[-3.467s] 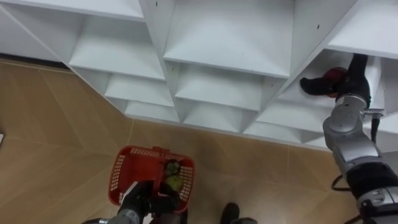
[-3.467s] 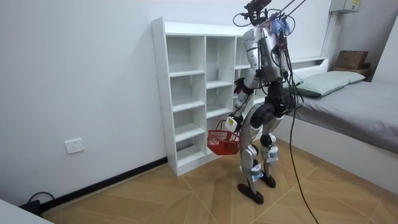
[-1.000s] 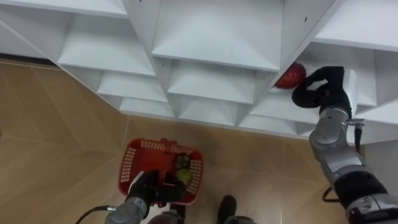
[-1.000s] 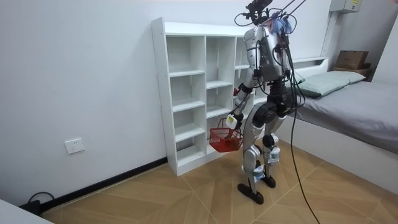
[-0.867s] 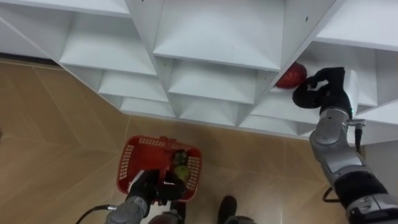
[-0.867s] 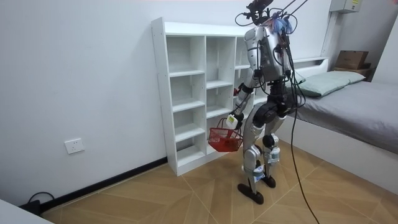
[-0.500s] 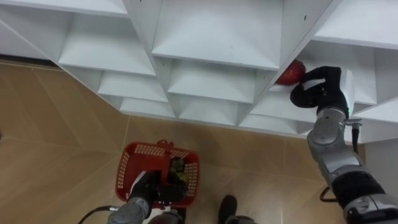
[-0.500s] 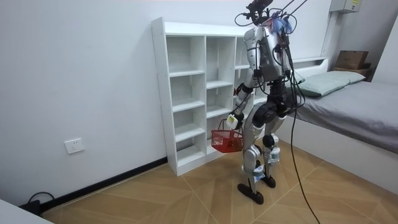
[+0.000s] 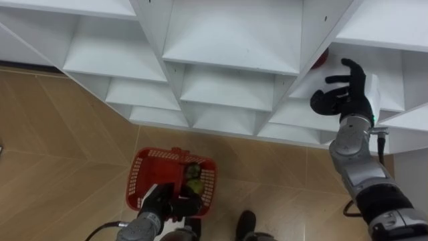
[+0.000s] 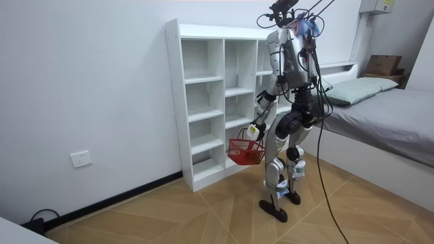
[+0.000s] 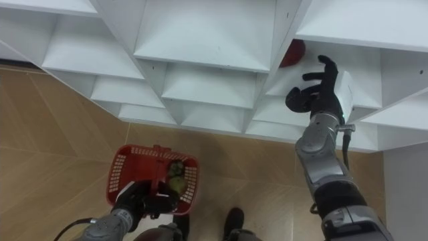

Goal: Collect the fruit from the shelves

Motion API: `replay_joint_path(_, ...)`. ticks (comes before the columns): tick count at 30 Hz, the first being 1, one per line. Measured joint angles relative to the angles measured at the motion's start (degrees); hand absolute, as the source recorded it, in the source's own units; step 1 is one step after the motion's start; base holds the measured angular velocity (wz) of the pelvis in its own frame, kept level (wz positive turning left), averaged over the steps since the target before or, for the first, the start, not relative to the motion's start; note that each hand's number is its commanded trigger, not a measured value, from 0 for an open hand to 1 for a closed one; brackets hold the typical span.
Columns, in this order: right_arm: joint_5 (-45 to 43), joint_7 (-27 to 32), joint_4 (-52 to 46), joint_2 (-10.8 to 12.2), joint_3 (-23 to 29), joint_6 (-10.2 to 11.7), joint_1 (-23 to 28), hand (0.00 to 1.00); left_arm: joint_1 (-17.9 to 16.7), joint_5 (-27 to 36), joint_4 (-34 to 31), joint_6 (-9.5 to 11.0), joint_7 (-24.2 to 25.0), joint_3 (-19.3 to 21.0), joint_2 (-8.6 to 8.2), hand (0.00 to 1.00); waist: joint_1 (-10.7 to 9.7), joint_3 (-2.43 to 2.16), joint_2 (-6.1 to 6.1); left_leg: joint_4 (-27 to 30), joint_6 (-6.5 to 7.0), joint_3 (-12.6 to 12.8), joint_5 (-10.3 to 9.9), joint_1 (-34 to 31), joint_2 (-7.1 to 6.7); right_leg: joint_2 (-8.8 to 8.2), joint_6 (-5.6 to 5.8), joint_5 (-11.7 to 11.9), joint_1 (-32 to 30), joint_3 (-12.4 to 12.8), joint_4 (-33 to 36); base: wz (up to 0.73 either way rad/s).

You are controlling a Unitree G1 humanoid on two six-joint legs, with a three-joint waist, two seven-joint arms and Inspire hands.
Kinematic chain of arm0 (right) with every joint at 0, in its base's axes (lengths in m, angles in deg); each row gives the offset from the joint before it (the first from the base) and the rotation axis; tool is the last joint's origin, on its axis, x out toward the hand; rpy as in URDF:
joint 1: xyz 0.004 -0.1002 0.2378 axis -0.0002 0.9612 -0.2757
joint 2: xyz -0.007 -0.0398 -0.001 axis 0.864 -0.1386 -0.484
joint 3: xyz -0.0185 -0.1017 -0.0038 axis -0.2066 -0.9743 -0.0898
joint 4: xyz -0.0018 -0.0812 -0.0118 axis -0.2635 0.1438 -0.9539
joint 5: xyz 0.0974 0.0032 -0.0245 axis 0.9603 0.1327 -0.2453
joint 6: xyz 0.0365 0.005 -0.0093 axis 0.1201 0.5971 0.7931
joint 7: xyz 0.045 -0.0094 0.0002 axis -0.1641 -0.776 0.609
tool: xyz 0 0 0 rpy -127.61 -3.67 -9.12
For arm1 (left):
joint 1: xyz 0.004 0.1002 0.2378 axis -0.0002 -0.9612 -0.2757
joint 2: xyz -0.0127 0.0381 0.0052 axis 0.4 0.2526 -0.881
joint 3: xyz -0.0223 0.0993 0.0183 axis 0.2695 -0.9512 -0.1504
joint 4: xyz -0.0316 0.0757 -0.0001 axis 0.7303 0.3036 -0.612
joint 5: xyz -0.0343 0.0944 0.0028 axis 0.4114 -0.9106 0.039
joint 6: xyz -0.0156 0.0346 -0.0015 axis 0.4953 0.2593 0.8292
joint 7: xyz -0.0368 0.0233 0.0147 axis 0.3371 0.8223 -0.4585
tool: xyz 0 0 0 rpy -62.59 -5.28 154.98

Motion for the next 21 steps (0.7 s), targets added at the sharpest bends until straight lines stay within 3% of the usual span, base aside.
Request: replay_joint_path(21, -3.6, -1.2, -0.3, 0.2, 0.1, 0.0, -0.7, 0.00, 0.5, 0.0, 2.2, 1.0, 0.7, 0.2, -0.21, 1.00, -0.1, 0.14, -0.41, -0.1, 0.04, 0.2, 0.0, 0.0, -0.02, -0.05, 0.00, 0.0, -0.1, 0.1, 0.0, 0.00)
